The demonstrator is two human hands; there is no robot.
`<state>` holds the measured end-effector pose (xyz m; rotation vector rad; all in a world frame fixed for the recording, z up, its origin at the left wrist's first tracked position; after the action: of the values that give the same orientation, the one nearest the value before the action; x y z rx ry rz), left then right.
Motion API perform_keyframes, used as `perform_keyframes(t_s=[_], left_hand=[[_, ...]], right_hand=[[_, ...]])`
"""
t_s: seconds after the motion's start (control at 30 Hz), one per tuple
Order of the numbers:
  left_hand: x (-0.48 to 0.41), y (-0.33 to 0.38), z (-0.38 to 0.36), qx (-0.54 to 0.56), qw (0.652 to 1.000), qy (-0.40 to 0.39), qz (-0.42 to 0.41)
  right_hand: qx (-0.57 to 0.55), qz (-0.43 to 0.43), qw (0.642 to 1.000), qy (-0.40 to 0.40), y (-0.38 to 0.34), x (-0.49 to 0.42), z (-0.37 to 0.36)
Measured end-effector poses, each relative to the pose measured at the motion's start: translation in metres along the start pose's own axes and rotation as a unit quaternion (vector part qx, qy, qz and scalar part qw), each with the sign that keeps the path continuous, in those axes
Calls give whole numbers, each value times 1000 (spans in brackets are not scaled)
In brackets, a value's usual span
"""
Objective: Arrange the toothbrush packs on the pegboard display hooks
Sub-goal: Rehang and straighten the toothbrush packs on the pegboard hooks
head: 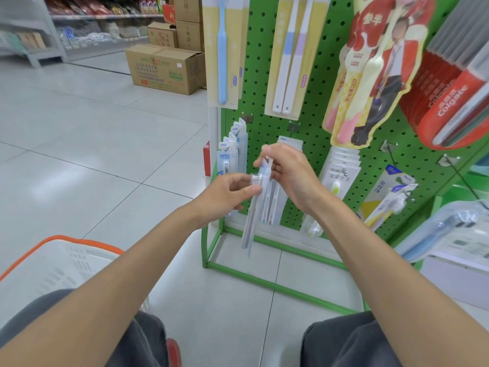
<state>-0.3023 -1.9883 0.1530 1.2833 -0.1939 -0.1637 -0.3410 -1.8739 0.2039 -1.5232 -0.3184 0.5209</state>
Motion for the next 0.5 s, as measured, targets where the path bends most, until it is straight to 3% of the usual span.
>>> perform_keyframes(t_s=[0.17,0.27,0.5], left_hand=[[-2,-8,27,-21,991,127,-45],[-4,-15,37,-33,986,156,-46],[-10,-13,71,-8,964,265,-19]], right_hand=[[208,8,976,67,-9,-5,8],[333,41,938,87,-21,-8,3],[505,95,850,116,-44,-32,-12]])
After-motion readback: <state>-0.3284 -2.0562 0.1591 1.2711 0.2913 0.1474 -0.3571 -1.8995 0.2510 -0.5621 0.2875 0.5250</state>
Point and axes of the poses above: each hand's wrist, its own x-axis away from the middle knuckle, its own z-axis out of the back of the hand, y = z × x, the point moved 9 cm from there along -x, towards the middle knuckle, and after that the axes turned 8 degrees about -y, right-handed, at the moved point
